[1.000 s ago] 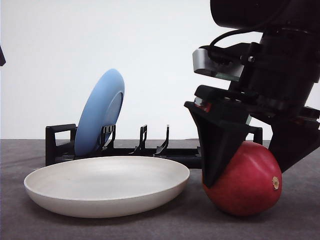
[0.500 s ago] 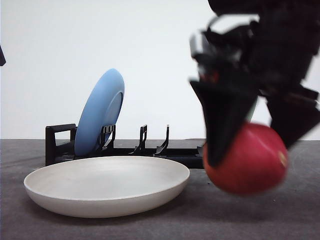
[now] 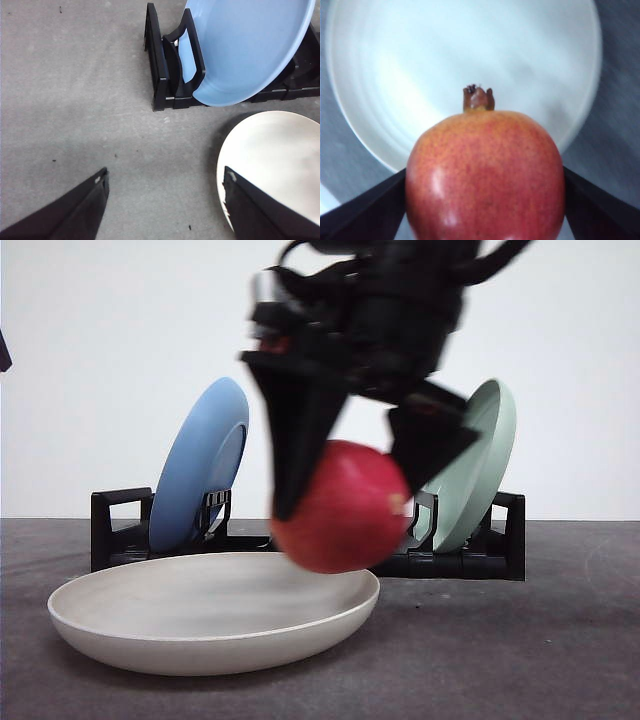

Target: Place pomegranate in white plate

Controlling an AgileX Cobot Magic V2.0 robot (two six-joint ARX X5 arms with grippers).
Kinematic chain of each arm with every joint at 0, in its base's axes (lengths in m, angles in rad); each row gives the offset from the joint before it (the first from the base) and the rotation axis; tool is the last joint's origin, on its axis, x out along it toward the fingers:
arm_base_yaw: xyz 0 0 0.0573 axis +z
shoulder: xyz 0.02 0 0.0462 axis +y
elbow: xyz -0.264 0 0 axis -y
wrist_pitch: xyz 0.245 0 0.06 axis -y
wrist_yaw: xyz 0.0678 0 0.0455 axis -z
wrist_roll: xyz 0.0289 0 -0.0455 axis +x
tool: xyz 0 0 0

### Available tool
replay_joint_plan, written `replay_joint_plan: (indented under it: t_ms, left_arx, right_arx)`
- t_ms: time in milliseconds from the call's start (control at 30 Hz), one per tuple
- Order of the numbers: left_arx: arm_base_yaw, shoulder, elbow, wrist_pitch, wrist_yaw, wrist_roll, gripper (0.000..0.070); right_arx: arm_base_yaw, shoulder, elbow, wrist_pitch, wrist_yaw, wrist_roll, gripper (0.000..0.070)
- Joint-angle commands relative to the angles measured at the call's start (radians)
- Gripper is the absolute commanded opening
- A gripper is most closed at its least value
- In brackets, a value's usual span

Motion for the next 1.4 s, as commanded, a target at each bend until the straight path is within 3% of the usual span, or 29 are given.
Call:
replay_joint_plan:
  t_ms: [0, 200, 767, 867, 1033, 1367]
  left_arx:
    - [0.0, 0.006, 0.005, 0.011, 0.003, 0.001, 0.043]
    - [0.0, 0.006, 0.005, 0.011, 0.003, -0.008, 0.043]
    - [0.0, 0.006, 0.005, 0.026, 0.003, -0.009, 0.043]
    - [0.0, 0.006, 0.005, 0.026, 0.003, -0.009, 0.043]
    - [0.0, 0.006, 0.005, 0.026, 0.003, -0.009, 0.043]
    - [0.0, 0.006, 0.005, 0.026, 0.003, -0.009, 0.043]
  right_arx:
    - [0.017, 0.056, 0.053, 0.007, -0.002, -0.032, 0.0521]
    - [0.031, 0.157, 0.13, 0.059, -0.004, -0.055, 0.0521]
    - [0.044, 0.229, 0.132, 0.166, -0.004, -0.061, 0.0524]
    - [0.046, 0.241, 0.132, 0.159, 0.002, -0.061, 0.0562]
    - [0.062, 0.228, 0.132, 0.18, 0.045, -0.059, 0.0692]
    - [0.061, 0.102, 0.081, 0.318, 0.076, -0.08, 0.07]
